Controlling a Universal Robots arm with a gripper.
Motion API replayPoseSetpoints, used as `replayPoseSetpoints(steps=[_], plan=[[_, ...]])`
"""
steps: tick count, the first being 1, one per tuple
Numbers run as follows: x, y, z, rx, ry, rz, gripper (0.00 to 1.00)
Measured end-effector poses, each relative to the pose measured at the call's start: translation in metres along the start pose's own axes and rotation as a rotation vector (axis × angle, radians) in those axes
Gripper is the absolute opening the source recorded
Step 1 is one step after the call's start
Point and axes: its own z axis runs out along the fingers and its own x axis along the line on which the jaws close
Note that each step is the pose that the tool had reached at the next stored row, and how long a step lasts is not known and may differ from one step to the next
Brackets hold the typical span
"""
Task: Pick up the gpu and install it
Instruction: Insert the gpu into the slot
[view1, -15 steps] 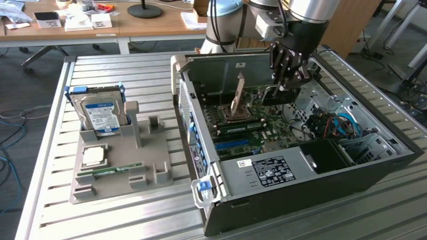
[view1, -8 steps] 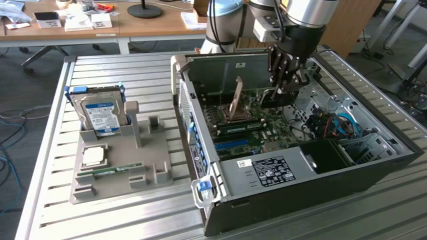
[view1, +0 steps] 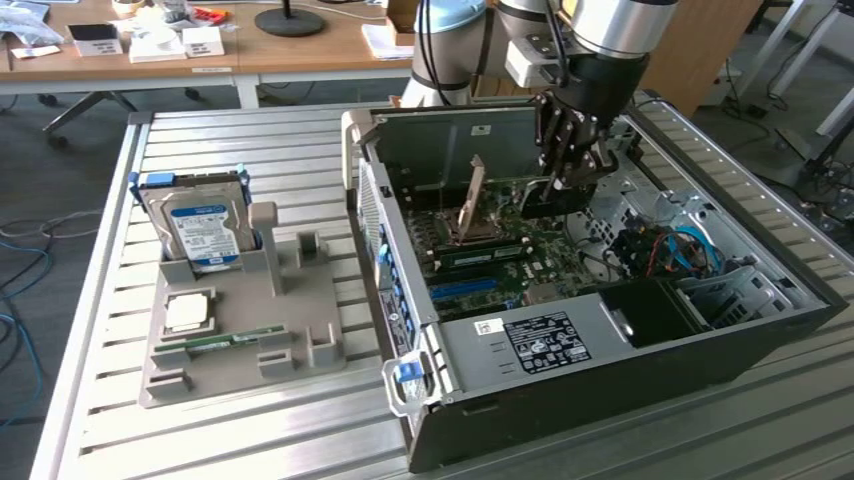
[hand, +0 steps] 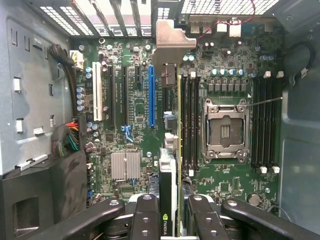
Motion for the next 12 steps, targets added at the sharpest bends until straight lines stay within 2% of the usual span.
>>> replayPoseSetpoints(steps=[6,12], plan=[[0.0001,0.0,0.0021,0.0001,-0.0001,0.0,0.27],[0.0003,0.0001,0.0093,0.0,0.0,0.0,0.27]])
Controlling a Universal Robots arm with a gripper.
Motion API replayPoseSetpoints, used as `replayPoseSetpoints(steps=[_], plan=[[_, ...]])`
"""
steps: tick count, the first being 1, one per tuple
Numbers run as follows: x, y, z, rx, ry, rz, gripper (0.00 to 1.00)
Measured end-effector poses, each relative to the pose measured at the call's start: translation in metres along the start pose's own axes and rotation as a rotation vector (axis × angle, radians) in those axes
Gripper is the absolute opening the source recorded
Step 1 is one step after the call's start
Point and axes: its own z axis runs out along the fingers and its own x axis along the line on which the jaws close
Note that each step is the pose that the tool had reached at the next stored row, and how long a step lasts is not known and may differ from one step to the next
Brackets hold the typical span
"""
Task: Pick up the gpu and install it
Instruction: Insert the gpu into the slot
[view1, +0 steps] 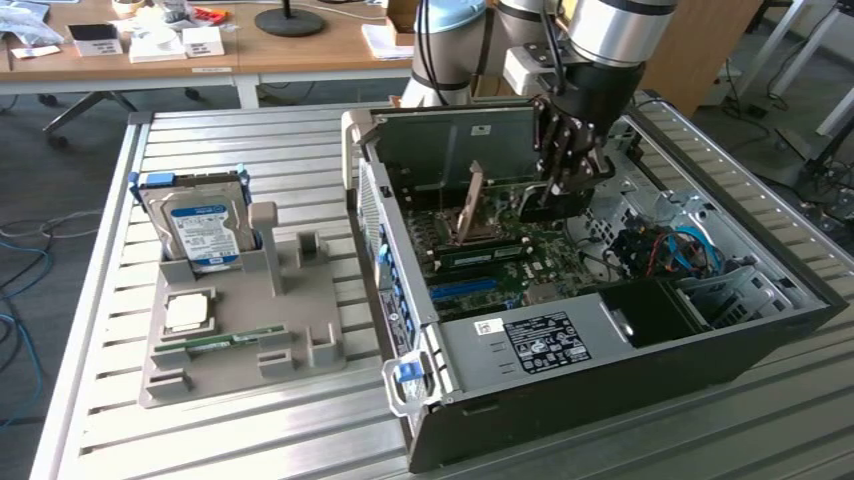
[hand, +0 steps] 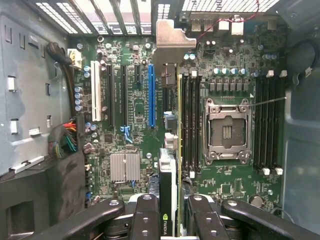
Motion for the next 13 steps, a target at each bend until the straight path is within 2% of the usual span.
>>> replayPoseSetpoints(steps=[6,13], plan=[[0.0,0.0005,0.0072,0.0,-0.0001,0.0,0.27],[0.001,0.0052,0.012,0.0,0.0,0.0,0.27]])
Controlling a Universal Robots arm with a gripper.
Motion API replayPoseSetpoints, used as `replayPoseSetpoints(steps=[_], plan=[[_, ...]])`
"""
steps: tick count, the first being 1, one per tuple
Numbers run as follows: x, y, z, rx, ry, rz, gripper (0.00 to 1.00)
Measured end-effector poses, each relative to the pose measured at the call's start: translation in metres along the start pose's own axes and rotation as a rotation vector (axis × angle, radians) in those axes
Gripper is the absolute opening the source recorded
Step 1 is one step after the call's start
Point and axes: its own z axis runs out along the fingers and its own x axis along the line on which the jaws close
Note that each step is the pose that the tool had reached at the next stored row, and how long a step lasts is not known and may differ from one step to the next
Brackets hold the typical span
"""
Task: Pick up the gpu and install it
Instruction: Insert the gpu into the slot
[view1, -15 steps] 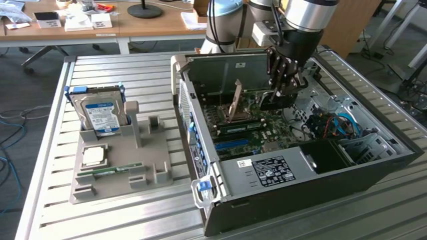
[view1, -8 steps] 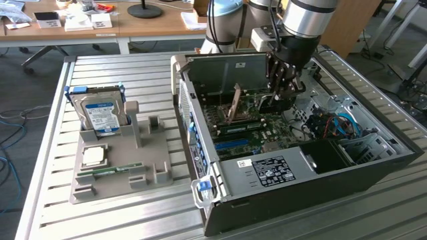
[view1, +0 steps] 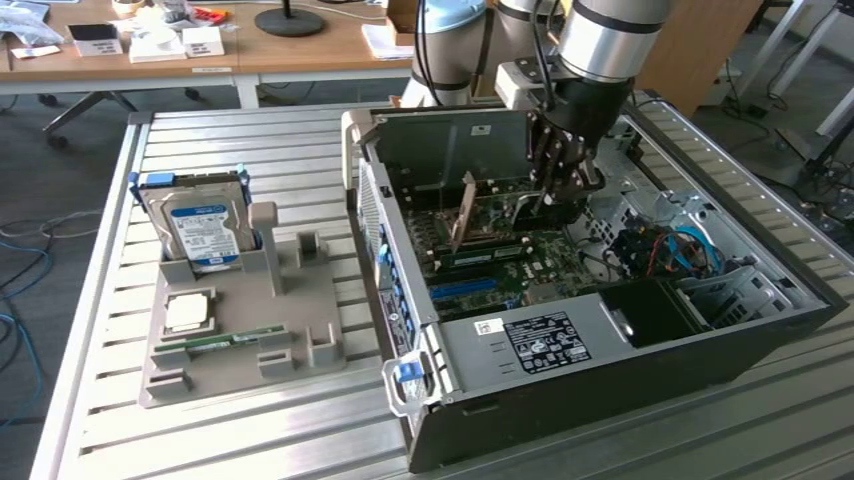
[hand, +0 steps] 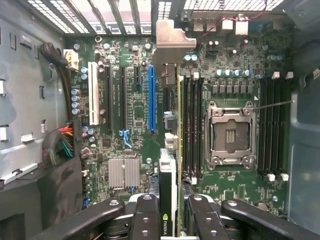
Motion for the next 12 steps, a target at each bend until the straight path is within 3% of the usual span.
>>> replayPoseSetpoints(steps=[7,12], plan=[[0.0015,0.0033,0.0091,0.0,0.0,0.0,0.27],[0.0015,0.0034,0.0098,-0.0001,0.0002,0.0,0.27]])
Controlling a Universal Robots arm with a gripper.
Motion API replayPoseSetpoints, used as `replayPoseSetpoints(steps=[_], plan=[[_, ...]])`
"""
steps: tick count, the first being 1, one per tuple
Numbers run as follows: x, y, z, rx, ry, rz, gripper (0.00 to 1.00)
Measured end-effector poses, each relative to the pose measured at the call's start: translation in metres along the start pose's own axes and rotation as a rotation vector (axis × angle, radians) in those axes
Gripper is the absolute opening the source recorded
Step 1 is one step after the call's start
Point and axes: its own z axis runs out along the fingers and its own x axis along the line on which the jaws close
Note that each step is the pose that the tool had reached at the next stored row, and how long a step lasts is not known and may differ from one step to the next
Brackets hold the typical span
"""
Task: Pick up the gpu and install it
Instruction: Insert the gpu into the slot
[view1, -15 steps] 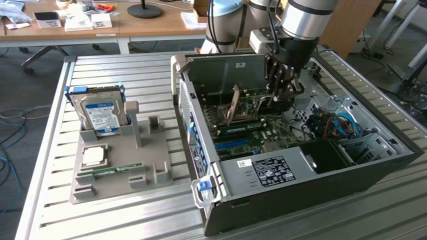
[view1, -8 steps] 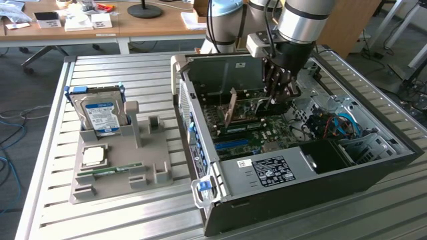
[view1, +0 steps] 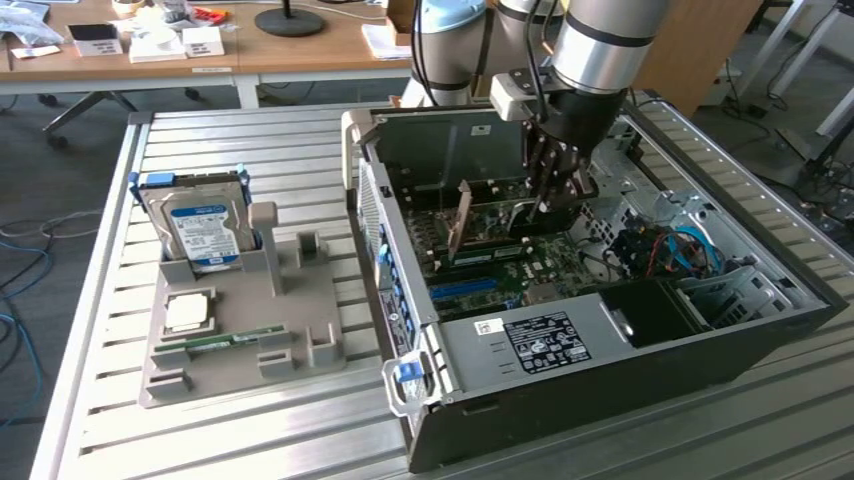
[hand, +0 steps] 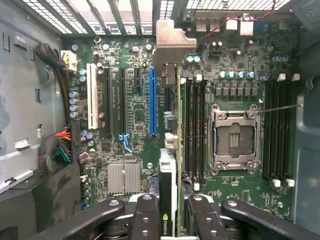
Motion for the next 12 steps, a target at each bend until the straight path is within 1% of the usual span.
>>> replayPoseSetpoints(steps=[7,12], plan=[[0.0,0.0,0.0002,0.0,-0.0002,0.0,0.27],[0.0,0.0,0.0029,0.0001,-0.0003,0.0,0.27]])
